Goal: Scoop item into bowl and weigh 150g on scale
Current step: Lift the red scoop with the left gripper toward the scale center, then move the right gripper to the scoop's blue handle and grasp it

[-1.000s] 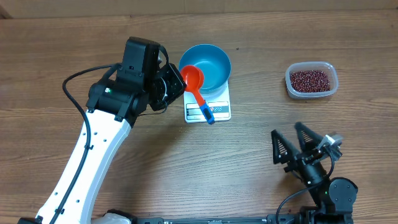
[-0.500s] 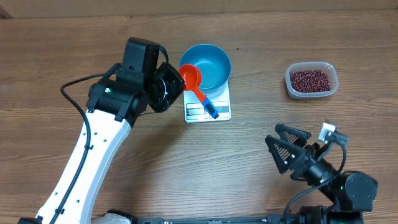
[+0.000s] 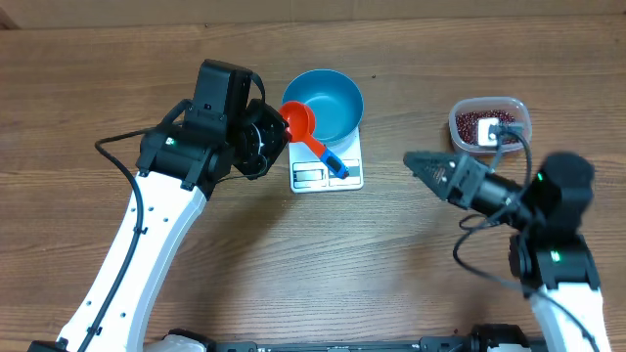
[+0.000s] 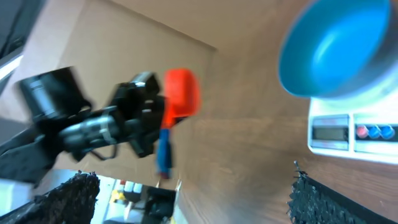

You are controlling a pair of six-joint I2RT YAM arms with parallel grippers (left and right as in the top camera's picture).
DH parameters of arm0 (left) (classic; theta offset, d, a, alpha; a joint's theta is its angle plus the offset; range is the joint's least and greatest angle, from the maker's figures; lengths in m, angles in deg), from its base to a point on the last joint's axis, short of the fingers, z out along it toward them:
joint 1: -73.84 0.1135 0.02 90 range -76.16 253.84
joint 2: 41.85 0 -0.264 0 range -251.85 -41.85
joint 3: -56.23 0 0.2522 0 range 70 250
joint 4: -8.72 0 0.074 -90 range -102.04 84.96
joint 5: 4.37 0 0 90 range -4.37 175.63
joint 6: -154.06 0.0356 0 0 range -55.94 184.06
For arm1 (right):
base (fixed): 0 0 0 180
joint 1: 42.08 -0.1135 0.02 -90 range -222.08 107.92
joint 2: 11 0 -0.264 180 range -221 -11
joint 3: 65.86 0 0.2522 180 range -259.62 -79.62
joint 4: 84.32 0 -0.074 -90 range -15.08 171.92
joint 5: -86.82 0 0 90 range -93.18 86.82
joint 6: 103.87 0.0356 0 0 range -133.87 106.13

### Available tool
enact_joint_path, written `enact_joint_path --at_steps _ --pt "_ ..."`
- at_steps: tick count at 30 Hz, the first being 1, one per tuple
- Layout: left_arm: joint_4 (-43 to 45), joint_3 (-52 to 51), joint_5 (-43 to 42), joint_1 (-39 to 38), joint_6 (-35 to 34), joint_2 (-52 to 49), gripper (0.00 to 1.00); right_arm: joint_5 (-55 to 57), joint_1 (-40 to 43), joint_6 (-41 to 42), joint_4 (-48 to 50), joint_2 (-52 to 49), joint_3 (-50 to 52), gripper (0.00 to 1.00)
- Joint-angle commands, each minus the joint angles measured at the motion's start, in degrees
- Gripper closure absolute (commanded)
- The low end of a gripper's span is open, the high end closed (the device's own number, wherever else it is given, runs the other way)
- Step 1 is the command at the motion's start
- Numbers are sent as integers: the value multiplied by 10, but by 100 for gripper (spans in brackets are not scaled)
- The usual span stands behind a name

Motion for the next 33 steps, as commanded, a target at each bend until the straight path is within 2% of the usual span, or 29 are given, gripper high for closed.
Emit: enact_joint_path --at_steps 1,7,12,20,27,33 --pt "1 -2 24 -2 -35 -2 96 -7 -3 -23 -3 -37 -23 0" --pt "1 -3 28 -3 -43 -2 96 7 -3 -67 -4 -55 -35 0" --pt "2 -3 28 -3 -84 -2 96 5 -16 -104 -32 -55 -69 0" --pt "6 -3 48 -31 -123 -10 95 -7 -27 -106 -34 -55 -71 0" --pt "1 -3 56 -63 -212 -50 95 -18 -27 -104 -3 -55 -71 0" --pt "35 -3 21 -84 -242 -86 96 45 -41 -97 -32 -55 -71 10"
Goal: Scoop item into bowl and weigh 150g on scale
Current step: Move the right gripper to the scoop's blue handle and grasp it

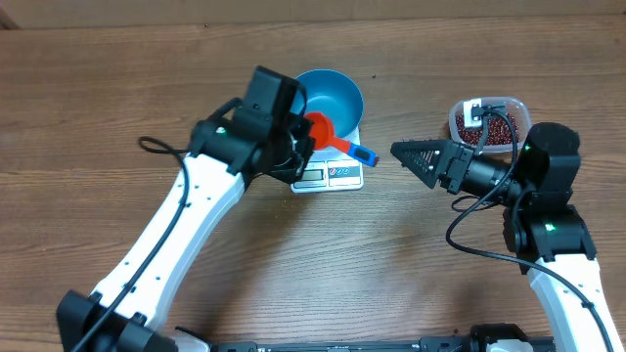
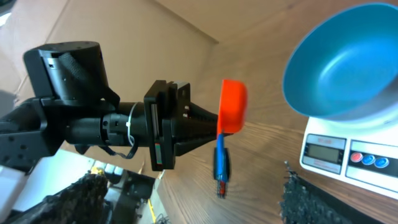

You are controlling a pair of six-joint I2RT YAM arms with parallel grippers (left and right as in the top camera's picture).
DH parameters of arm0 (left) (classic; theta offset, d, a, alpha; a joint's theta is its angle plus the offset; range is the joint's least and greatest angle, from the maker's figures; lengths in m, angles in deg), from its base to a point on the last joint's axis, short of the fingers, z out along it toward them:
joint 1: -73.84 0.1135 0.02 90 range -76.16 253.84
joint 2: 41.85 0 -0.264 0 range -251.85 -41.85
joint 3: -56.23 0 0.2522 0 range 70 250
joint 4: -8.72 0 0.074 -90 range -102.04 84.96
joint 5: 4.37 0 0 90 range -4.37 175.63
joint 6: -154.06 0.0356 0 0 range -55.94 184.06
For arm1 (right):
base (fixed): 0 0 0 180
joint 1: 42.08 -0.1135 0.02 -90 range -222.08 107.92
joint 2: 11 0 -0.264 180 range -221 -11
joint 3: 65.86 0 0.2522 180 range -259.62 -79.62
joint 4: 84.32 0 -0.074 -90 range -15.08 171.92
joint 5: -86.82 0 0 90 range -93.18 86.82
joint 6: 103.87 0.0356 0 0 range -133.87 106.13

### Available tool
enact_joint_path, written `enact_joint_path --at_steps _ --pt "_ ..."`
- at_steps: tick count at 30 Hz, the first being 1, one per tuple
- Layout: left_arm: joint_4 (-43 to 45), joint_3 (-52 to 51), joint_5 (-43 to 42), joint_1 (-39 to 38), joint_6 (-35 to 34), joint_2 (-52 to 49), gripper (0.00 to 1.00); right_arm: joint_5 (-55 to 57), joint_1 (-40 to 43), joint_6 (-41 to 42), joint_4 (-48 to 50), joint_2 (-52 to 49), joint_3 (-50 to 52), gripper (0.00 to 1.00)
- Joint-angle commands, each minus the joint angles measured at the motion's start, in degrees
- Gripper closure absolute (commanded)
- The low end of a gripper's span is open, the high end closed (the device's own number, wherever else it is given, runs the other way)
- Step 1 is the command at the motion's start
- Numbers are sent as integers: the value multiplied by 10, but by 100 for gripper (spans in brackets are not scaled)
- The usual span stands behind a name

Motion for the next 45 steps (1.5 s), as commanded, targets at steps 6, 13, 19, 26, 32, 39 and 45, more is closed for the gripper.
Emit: enact_joint_path --at_steps 6,13,19,26,32,39,45 --pt "45 -2 -29 -17 -32 -21 95 89 -38 20 -44 5 -12 17" --pt "45 -2 -29 -17 -10 -21 95 167 -94 52 -38 4 -12 24" --pt "47 -2 -42 -17 22 -21 96 238 -136 52 -30 3 -12 43" --pt "47 -2 -75 -17 38 -21 96 243 -141 51 -26 3 -12 60" --pt "47 -2 -94 -17 39 -21 96 243 -142 49 -26 3 -12 69" --pt "46 -2 -94 -18 40 -21 95 243 -143 50 -26 3 -12 70" --pt "47 -2 -94 -20 40 -21 95 241 -143 50 -26 3 -12 72"
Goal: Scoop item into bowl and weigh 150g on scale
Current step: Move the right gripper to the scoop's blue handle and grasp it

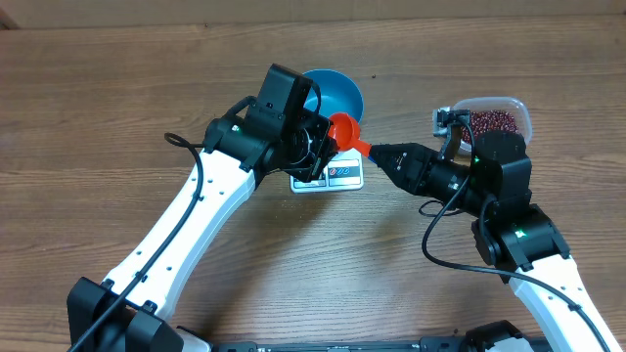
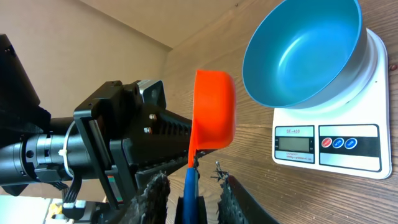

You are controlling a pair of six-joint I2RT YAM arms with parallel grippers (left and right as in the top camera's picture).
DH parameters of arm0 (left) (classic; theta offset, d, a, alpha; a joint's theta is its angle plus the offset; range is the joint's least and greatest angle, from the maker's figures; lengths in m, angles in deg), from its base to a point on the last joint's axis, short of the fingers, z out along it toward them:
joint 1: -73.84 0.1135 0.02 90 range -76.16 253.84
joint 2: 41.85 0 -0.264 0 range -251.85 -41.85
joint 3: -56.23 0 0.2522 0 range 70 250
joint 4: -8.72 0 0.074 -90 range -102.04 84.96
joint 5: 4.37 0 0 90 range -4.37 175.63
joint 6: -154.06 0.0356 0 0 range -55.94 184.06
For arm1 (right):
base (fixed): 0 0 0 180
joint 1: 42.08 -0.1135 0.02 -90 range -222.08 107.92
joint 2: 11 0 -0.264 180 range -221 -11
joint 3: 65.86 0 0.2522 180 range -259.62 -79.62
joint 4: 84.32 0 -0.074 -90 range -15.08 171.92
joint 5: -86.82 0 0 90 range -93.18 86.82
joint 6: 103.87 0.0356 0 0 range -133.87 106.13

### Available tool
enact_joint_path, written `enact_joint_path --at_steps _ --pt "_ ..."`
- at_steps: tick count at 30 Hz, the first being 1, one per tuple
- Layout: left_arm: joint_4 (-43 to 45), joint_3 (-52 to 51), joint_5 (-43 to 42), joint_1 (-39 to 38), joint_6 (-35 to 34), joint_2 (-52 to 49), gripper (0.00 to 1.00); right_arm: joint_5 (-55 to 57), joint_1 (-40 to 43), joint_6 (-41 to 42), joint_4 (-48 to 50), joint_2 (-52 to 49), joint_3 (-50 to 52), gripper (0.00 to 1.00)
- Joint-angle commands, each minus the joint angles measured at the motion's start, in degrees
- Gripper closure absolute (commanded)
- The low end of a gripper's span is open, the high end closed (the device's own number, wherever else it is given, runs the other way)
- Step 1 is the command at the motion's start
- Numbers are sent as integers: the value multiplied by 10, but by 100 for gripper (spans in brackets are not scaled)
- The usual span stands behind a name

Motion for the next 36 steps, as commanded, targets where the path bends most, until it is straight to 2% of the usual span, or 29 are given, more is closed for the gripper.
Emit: enact_joint_path --at_steps 1,17,36 --pt "0 -1 -7 -4 17 -2 96 7 -4 -2 3 3 -12 73" --pt "0 -1 -7 -12 17 -2 95 5 -4 -2 3 3 -12 74" --pt "7 -1 -13 -13 10 -2 96 -1 -4 -2 -7 3 -12 81"
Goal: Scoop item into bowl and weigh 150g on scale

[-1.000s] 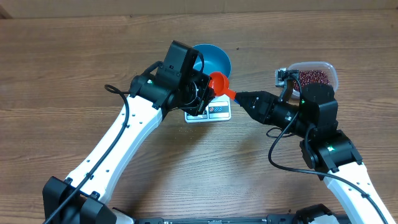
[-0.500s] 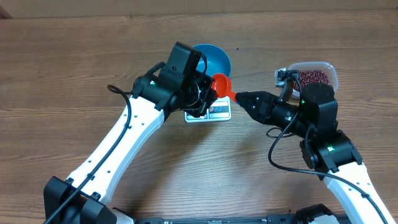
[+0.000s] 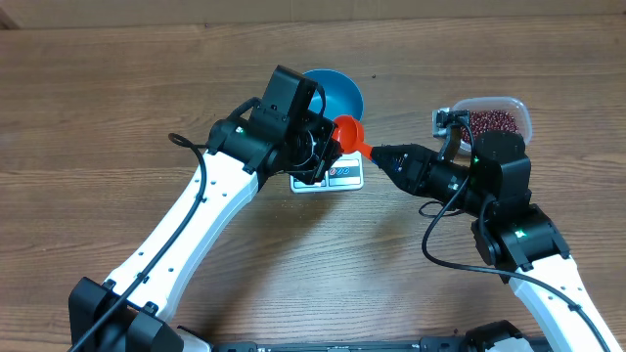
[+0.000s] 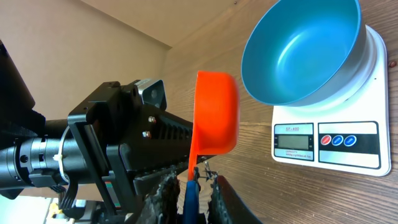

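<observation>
The orange scoop point(image 3: 347, 131) with a blue handle point(image 4: 191, 198) hangs level beside the blue bowl point(image 3: 337, 90); its cup point(image 4: 216, 112) looks empty. My left gripper point(image 3: 321, 153) is shut on the scoop from the left. My right gripper point(image 3: 376, 154) has come in from the right. Its jaws stand open, narrowly either side of the handle, with a thin gap on each side. The bowl point(image 4: 305, 53) is empty and sits on the white scale point(image 4: 336, 140).
A clear tub of red beans point(image 3: 492, 119) stands at the back right, behind my right arm. The scale point(image 3: 340, 176) shows partly under my left gripper. All else in view is the bare wooden table point(image 3: 147, 88).
My right gripper's jaws have narrowed around the blue handle. The scoop and my left gripper have shifted a touch to the right; the right arm stays where it was.
My left gripper held the scoop over the scale's left side, with my right gripper open far to the right. Then both had drawn nearer each other. Then the right jaws straddled the handle wide open, and now they stand close around it.
</observation>
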You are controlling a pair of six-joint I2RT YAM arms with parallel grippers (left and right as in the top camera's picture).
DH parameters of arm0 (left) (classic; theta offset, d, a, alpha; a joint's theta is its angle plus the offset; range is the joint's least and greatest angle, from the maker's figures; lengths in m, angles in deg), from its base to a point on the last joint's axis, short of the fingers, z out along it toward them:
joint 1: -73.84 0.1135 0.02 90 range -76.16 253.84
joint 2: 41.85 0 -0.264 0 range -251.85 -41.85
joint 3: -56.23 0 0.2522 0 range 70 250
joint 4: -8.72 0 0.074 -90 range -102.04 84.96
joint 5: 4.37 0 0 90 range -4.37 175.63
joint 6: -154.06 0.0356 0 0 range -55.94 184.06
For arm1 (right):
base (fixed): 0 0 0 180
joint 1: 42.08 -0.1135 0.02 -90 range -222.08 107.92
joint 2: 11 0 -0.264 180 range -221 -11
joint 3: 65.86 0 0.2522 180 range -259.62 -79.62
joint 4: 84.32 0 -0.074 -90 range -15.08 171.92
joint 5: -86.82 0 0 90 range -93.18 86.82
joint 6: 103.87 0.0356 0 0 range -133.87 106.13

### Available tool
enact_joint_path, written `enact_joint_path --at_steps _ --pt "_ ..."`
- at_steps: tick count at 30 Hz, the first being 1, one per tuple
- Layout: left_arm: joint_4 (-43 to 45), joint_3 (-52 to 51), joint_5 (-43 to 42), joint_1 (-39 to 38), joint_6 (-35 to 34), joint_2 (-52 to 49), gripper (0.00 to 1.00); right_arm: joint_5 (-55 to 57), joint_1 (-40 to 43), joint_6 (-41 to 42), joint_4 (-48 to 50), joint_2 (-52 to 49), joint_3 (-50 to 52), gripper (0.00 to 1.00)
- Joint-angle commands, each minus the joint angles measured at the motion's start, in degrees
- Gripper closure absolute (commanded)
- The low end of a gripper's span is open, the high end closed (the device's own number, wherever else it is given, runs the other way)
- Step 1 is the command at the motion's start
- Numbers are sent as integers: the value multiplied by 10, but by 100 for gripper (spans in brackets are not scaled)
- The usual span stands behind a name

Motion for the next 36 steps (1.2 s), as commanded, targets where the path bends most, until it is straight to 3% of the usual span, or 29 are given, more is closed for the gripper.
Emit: enact_joint_path --at_steps 1,16,25,29,36 --pt "5 -1 -13 -3 10 -2 96 0 -3 -2 -2 3 -12 82" --pt "-3 -1 -14 -5 26 -2 94 7 -3 0 -2 3 -12 96" --pt "-10 -1 7 -4 30 -2 72 6 -3 0 -2 3 -12 96" --pt "-10 -1 41 5 101 -2 74 6 -2 0 -5 4 -12 96" --pt "-10 -1 49 81 337 -2 91 6 24 -23 -49 4 -12 96"
